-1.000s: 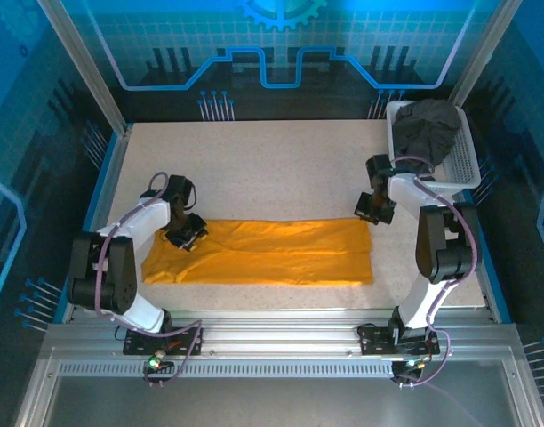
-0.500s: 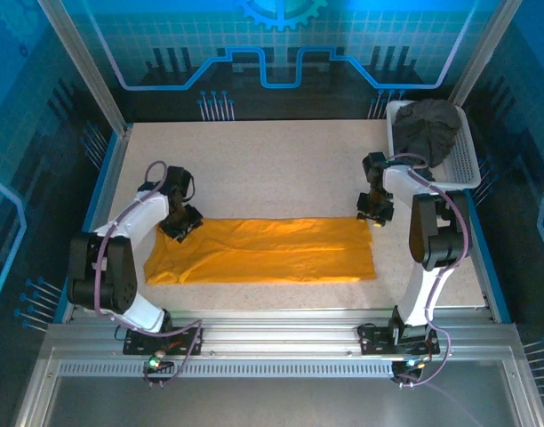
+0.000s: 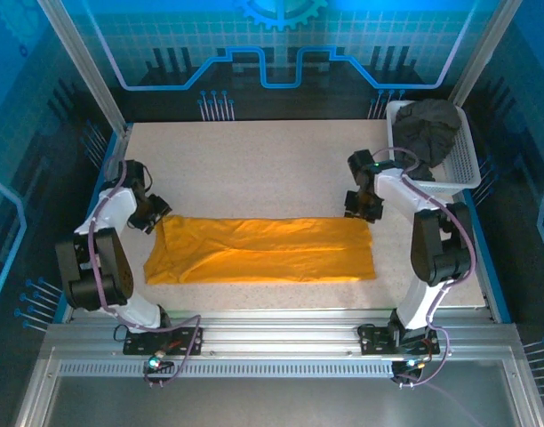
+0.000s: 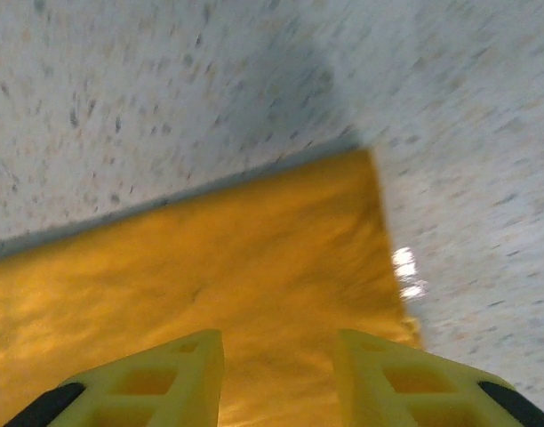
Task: Fold and stack the t-shirts
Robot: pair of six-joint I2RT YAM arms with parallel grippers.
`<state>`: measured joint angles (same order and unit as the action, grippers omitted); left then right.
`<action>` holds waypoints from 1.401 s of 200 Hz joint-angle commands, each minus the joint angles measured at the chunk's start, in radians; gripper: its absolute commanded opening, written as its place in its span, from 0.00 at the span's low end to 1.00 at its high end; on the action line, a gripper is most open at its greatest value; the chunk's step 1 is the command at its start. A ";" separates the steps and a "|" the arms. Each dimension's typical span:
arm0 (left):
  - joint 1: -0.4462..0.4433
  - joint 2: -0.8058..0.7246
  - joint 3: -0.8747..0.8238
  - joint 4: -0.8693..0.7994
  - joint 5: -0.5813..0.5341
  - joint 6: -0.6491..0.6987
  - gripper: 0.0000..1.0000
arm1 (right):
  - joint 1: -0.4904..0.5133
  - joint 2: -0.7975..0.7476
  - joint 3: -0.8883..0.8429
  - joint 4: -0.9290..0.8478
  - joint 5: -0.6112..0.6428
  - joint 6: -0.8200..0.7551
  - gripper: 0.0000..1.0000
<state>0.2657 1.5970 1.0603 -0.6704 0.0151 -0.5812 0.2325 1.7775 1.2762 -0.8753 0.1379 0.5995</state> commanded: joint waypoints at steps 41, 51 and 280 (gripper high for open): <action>0.027 0.161 0.057 0.070 0.065 0.084 0.33 | -0.014 0.205 0.094 -0.113 0.005 0.038 0.37; 0.035 0.172 0.062 0.082 0.067 0.081 0.26 | -0.015 0.231 0.115 -0.135 0.020 0.040 0.37; -0.017 -0.046 0.037 0.139 0.335 0.260 0.43 | 0.052 0.090 0.286 0.103 -0.374 -0.203 0.59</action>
<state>0.2920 1.6012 1.2190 -0.6029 0.1059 -0.4129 0.2356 2.0186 1.6711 -0.9680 0.0383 0.4286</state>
